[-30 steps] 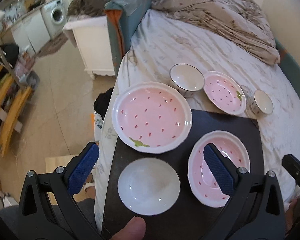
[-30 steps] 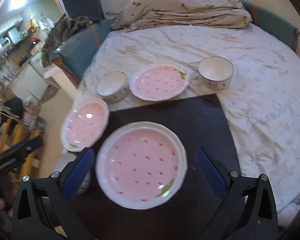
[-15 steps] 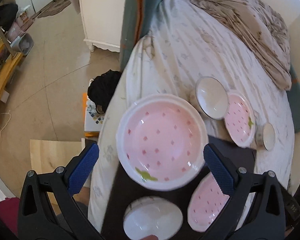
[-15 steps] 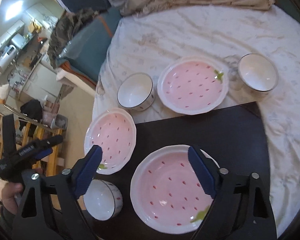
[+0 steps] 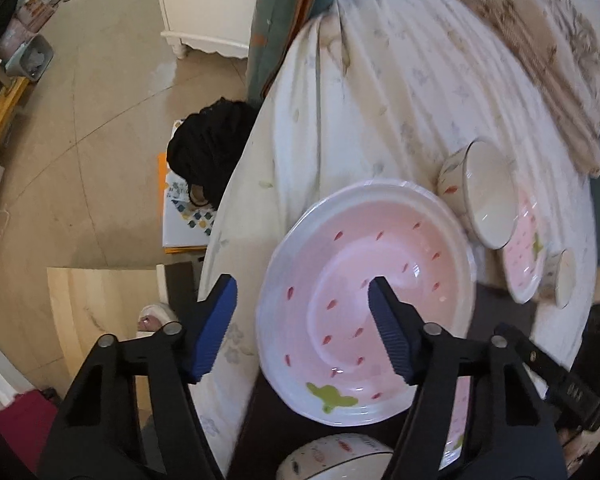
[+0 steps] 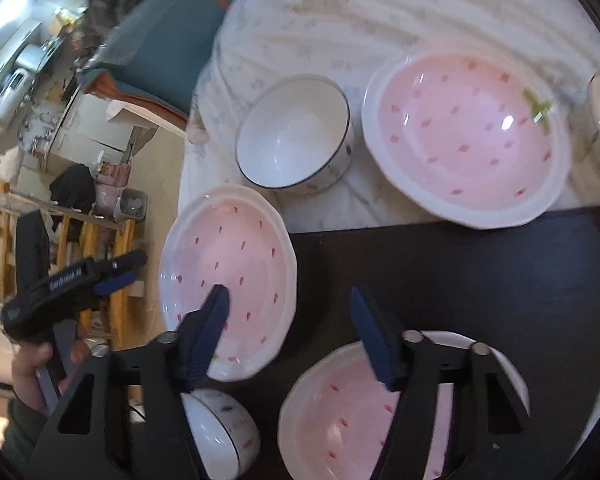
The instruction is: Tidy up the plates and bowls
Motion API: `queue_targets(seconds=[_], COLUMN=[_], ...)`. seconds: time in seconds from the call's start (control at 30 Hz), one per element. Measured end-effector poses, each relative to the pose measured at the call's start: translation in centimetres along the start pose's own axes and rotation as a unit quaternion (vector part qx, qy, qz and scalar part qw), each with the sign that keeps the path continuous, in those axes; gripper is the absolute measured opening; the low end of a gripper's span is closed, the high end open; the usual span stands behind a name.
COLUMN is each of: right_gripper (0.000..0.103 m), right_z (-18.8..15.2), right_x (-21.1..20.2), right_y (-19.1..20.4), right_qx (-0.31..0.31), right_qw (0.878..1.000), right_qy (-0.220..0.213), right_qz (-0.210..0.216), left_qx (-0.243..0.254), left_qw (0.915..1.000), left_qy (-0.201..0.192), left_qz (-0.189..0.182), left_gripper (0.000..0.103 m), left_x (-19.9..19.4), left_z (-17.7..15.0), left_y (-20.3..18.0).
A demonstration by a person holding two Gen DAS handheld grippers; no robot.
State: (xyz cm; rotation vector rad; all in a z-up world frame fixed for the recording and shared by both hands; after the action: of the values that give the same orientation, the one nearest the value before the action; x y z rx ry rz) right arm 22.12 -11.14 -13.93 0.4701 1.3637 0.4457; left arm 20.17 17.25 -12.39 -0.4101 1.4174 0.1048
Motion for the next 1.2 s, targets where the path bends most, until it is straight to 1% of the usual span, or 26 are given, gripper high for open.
queue_targets(seconds=[0.03,0.1,0.17,0.2,0.23,0.3,0.33,0.37,0.4,0.53,0.63,0.7,0.87,0.9,0.97,1.0,1.1,1.17,1.2], right_gripper=[0.053,0.046,0.039,0.037,0.031,0.029,0.026,0.021,0.019,0.019,0.019,0.019,0.019,0.018,0.017,0.017,0.014,0.012,0.013], right_z=[0.2,0.4,0.2,0.2,0.2,0.0,0.0,-0.1,-0.2,-0.2,-0.2,-0.2,-0.6,-0.7,-1.0,-1.1,-1.1,-0.9,-0.9], right_x=[1.1,2.7,3.7,4.5,5.0,5.6,6.0,6.3,6.5,7.1,7.9,7.8,7.4,7.3,7.1,6.9,6.1,5.4,4.9], right_y=[-0.2,-0.4,-0.6,-0.7,-0.6,-0.5,-0.4,-0.3,-0.2,0.1,-0.1,0.0,-0.7,-0.6,-0.1,0.2,0.2,0.6,1.0], right_qx=[0.011,0.017,0.022,0.023,0.021,0.015,0.012,0.011,0.011,0.009,0.009,0.000,0.003,-0.001,-0.020,-0.029,-0.017,-0.025,-0.036], right_qw=[1.000,1.000,0.999,0.999,0.999,0.998,0.998,0.998,0.998,0.998,0.997,0.998,0.998,0.998,0.998,0.999,0.999,0.999,0.999], right_qy=[0.011,0.024,0.034,0.043,0.047,0.052,0.055,0.059,0.062,0.063,0.069,0.064,0.063,0.060,0.051,0.044,0.033,0.027,0.023], right_qz=[0.009,0.009,0.012,0.015,0.016,0.014,0.012,0.012,0.013,0.007,0.013,0.011,0.020,0.017,0.000,-0.007,0.008,0.017,0.010], left_qx=[0.005,0.012,0.015,0.016,0.014,0.005,-0.003,-0.008,-0.010,-0.007,0.003,0.018,0.042,0.045,0.048,0.046,0.036,0.036,0.036], left_qw=[1.0000,0.9997,0.9994,0.9993,0.9992,0.9989,0.9987,0.9986,0.9984,0.9980,0.9979,0.9978,0.9975,0.9975,0.9977,0.9982,0.9991,0.9991,0.9991], left_qy=[0.006,0.022,0.030,0.034,0.037,0.046,0.050,0.053,0.055,0.063,0.064,0.061,0.051,0.048,0.041,0.034,0.019,0.018,0.019], left_qz=[0.003,0.003,0.006,0.006,0.005,0.000,-0.002,-0.003,-0.003,0.002,0.006,0.015,0.024,0.025,0.023,0.019,0.015,0.011,0.009], left_gripper=[0.053,0.045,0.042,0.039,0.037,0.033,0.031,0.030,0.029,0.027,0.031,0.033,0.033,0.033,0.031,0.028,0.025,0.025,0.025], left_x=[0.4,1.2,1.8,2.1,2.4,2.9,3.0,3.1,3.3,4.2,5.0,5.2,5.0,4.8,4.6,4.3,3.4,3.2,3.2], left_z=[-0.2,-0.4,-0.4,-0.4,-0.3,-0.2,-0.2,-0.1,0.0,0.5,0.8,0.8,0.5,0.4,0.4,0.5,1.0,1.1,1.0], left_y=[0.0,-0.1,0.1,0.2,0.4,1.0,1.3,1.4,1.5,1.5,1.2,0.7,0.1,0.0,0.0,0.1,0.4,0.2,0.1])
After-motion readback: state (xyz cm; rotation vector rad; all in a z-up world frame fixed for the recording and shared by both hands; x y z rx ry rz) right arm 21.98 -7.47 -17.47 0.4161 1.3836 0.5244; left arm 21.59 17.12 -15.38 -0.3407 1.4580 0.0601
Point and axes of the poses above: each gripper's, at about its wrist camera, not at the fingertips, and x roughly the way its jaws point, y to its left, z to its top, the point moved 2 cm from there along x, roughly the way its jaws point, and after that the axes turned 1 degree about y, right-handed, at the moved point
